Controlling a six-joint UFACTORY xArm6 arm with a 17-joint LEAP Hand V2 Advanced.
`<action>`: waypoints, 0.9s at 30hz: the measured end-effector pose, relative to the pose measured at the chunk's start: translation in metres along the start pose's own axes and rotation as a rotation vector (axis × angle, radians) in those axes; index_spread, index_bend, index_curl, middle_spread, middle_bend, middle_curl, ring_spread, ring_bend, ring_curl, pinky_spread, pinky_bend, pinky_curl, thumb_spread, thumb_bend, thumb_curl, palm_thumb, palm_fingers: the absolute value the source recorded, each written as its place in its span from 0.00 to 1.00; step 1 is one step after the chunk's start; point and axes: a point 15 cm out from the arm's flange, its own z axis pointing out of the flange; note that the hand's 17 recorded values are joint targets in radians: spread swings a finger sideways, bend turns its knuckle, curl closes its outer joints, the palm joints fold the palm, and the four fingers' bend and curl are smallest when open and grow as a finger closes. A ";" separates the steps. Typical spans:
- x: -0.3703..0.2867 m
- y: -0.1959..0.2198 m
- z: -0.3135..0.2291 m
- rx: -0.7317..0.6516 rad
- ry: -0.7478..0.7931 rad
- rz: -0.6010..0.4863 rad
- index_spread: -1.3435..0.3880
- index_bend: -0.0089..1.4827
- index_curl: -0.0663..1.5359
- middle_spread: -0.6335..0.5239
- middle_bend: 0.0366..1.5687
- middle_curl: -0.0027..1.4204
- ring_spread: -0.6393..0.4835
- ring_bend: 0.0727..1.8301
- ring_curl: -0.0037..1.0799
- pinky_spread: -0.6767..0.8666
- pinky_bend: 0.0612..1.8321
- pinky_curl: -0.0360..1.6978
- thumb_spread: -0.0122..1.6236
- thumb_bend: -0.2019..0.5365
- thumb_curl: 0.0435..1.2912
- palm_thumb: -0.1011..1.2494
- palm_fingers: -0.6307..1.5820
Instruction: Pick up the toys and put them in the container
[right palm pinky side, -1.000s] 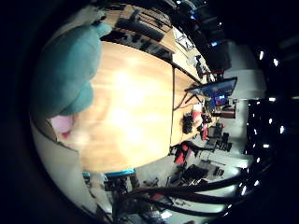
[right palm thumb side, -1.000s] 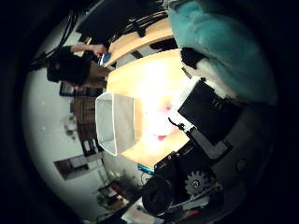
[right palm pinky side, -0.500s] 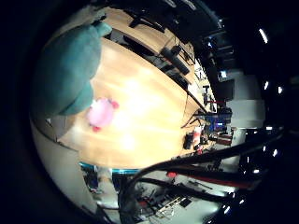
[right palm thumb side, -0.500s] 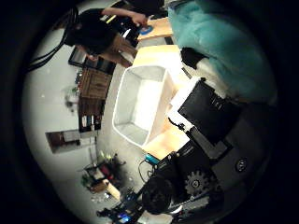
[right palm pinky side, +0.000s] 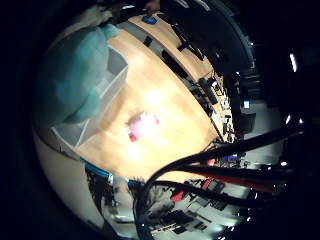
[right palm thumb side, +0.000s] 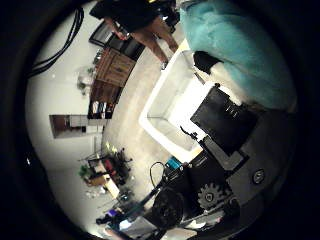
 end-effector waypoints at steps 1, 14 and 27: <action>-0.007 -0.001 0.000 0.005 -0.002 -0.014 0.44 0.22 0.48 0.17 0.50 0.41 0.22 0.62 0.42 0.03 0.55 0.23 0.52 0.25 0.29 0.91 0.83; -0.058 -0.020 0.014 0.031 -0.015 -0.118 0.44 0.21 0.49 0.18 0.51 0.41 0.23 0.63 0.42 0.03 0.54 0.24 0.55 0.21 0.28 0.86 0.83; -0.054 -0.030 0.047 -0.039 -0.060 -0.124 0.49 0.11 0.40 0.42 0.23 0.32 0.52 0.40 0.30 0.45 0.59 0.27 0.51 0.19 0.16 0.13 0.33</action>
